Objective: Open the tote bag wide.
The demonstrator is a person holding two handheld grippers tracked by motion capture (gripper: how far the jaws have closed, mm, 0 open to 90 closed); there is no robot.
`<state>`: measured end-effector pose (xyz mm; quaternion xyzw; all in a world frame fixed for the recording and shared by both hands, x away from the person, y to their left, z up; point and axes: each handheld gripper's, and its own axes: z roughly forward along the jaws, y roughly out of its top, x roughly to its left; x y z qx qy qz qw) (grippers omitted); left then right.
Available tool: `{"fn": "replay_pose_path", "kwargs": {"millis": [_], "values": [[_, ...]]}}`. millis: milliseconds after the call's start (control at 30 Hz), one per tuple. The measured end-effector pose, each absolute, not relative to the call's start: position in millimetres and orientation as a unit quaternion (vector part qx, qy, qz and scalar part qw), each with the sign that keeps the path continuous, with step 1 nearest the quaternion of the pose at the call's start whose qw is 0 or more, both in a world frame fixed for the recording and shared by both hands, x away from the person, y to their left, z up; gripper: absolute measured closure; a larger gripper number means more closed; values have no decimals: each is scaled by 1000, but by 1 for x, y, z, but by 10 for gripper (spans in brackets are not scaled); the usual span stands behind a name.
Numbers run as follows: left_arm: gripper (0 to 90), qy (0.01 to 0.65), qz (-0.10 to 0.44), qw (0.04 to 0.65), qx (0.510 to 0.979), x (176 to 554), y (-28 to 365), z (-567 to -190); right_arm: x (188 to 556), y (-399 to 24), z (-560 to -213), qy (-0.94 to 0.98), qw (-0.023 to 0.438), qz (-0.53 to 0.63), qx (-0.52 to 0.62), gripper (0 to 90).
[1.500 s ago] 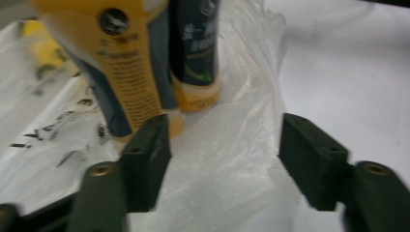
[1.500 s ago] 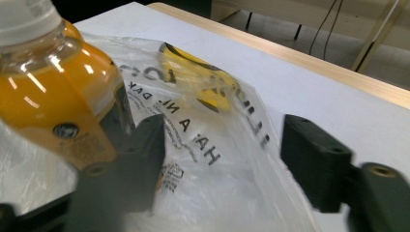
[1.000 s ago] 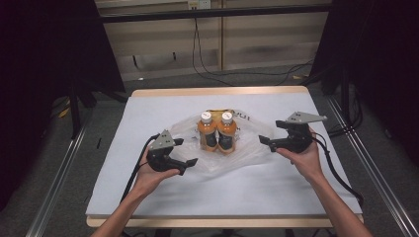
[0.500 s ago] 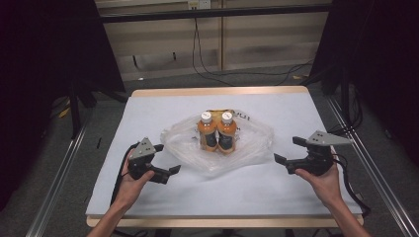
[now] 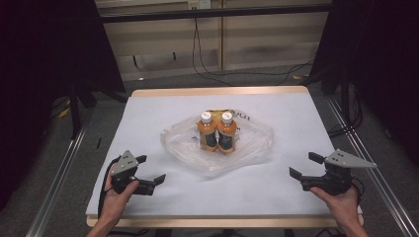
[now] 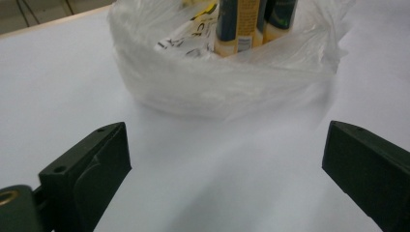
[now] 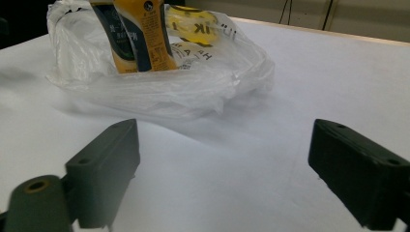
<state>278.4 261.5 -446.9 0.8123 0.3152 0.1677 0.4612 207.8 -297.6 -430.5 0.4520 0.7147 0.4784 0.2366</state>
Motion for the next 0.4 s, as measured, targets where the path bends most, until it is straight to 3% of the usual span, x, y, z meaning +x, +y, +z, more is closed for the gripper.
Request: {"fn": "replay_pose_path", "kwargs": {"millis": [400], "values": [[27,362,178,468,787,262,300,-459,187,-315,-444,692,246,477,483,105]]}}
